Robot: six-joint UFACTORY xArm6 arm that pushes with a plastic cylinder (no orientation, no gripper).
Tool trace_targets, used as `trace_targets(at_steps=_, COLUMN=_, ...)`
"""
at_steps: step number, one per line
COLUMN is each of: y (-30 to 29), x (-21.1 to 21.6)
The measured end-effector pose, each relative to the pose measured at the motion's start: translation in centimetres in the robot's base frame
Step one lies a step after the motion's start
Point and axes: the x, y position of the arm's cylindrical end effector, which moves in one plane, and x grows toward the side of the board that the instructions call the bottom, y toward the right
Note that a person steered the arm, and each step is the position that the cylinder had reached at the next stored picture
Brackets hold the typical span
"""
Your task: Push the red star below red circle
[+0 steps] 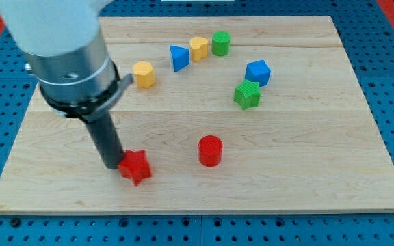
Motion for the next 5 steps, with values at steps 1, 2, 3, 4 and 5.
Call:
trace_targets(at_steps=1, y=3.4, x=0.7)
trace_targets(at_steps=2, y=6.4, x=0.8)
trace_targets(at_steps=3, y=9.4, x=1.1)
trace_targets(at_steps=4, y=10.4, x=2.3)
trace_targets(at_steps=5, y=8.4, x=4.2)
